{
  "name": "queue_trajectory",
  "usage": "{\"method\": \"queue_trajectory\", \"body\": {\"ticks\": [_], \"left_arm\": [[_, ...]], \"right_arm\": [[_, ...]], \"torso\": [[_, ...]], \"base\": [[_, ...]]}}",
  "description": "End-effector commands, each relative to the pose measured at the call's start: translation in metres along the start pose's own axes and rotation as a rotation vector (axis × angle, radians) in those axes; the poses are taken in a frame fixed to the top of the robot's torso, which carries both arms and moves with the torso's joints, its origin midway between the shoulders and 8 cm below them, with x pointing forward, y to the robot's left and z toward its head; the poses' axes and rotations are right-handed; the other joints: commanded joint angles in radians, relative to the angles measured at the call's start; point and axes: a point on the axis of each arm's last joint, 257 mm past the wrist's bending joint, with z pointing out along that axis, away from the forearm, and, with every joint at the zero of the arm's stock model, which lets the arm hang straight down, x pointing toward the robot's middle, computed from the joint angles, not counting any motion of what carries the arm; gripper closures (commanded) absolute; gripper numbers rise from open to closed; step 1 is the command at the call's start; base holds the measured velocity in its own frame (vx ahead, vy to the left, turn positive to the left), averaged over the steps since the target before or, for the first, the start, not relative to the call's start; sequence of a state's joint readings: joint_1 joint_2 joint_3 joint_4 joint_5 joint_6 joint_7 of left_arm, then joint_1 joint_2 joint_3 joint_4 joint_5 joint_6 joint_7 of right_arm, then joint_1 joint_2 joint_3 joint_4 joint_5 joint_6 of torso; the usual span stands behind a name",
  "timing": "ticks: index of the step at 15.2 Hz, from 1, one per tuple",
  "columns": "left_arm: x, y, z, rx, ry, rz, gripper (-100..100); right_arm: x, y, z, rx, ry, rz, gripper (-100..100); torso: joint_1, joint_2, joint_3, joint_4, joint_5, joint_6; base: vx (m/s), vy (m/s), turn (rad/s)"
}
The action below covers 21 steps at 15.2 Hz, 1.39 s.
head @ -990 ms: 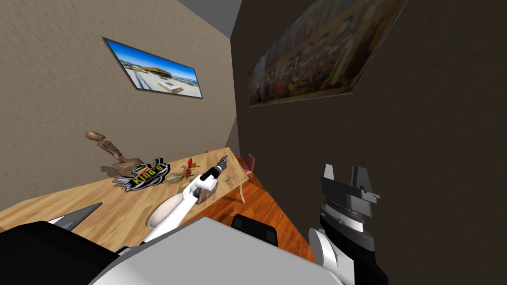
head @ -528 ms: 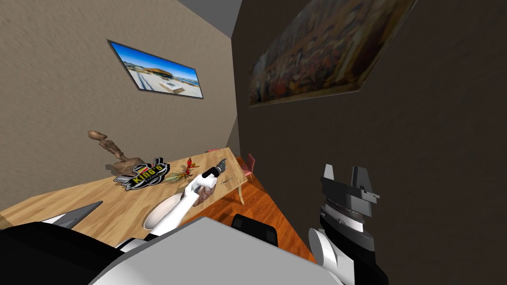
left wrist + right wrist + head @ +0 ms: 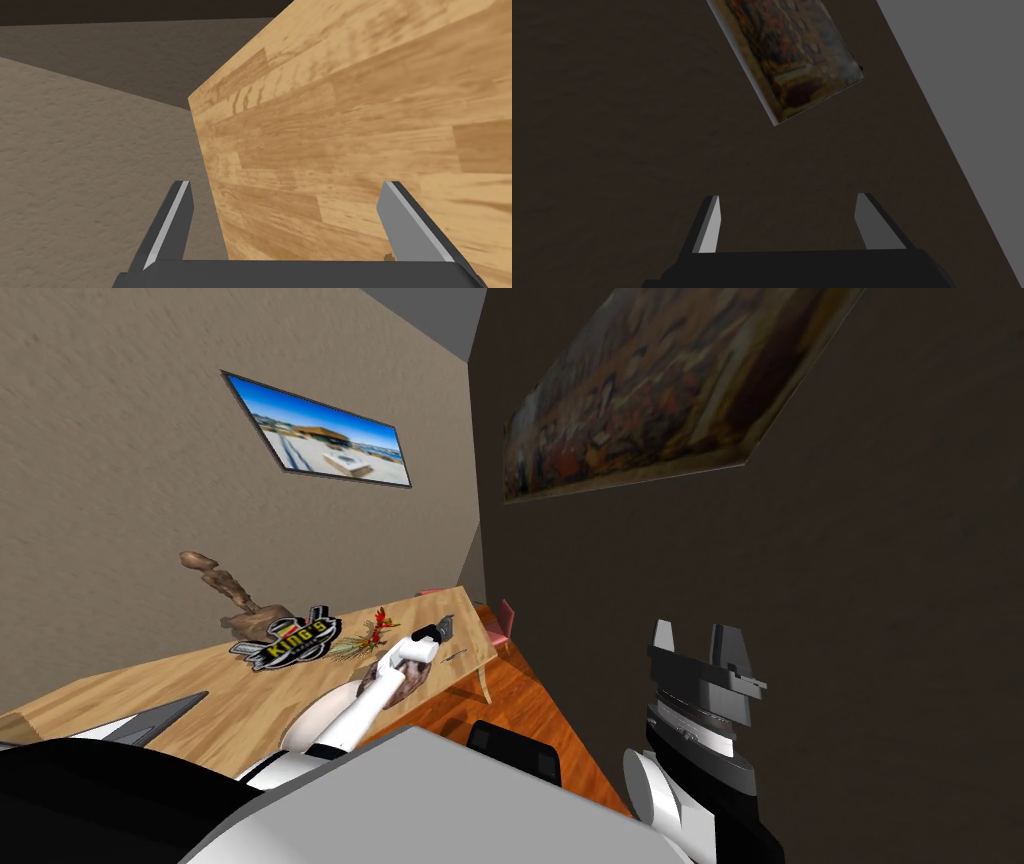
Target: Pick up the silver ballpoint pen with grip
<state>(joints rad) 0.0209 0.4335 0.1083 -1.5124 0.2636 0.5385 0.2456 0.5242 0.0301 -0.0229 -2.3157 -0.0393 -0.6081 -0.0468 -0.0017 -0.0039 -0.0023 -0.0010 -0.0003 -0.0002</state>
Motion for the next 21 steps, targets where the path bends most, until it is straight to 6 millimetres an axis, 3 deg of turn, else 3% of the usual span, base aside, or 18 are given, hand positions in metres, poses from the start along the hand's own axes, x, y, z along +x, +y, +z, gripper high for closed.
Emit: {"method": "queue_trajectory", "body": {"ticks": [1, 2, 4, 8, 13, 21], "left_arm": [[-0.004, 0.011, 0.002, -0.036, -0.011, -0.011, -100], [-0.013, 0.023, 0.007, -0.087, -0.032, -0.043, -100], [-0.014, 0.028, 0.006, -0.105, -0.036, -0.043, -100], [-0.030, 0.056, 0.012, -0.218, -0.079, -0.106, -100], [-0.037, 0.077, 0.011, -0.300, -0.105, -0.137, -100], [-0.051, 0.128, 0.004, -0.509, -0.173, -0.251, -100]], "right_arm": [[0.000, 0.000, 0.000, 0.000, 0.000, 0.000, 0], [0.000, 0.000, 0.000, 0.000, 0.000, 0.000, 0], [0.000, 0.000, 0.000, 0.000, 0.000, 0.000, 0], [0.000, 0.000, 0.000, 0.000, 0.000, 0.000, 0], [0.000, 0.000, 0.000, 0.000, 0.000, 0.000, 0], [0.000, 0.000, 0.000, 0.000, 0.000, 0.000, 0]], "torso": [[0.000, 0.000, 0.000, 0.000, 0.000, 0.000], [0.000, 0.000, 0.000, 0.000, 0.000, 0.000], [-0.001, -0.001, -0.001, 0.000, 0.000, 0.000], [-0.001, 0.000, 0.000, 0.000, 0.000, 0.000], [-0.001, 0.000, 0.000, 0.000, 0.000, 0.000], [0.000, 0.000, 0.000, 0.000, 0.000, 0.000]], "base": [[0.036, -0.038, 0.031], [0.053, -0.047, 0.052], [0.052, -0.043, 0.045], [0.048, -0.046, 0.045], [0.046, -0.041, 0.042], [0.047, -0.044, 0.047]]}}
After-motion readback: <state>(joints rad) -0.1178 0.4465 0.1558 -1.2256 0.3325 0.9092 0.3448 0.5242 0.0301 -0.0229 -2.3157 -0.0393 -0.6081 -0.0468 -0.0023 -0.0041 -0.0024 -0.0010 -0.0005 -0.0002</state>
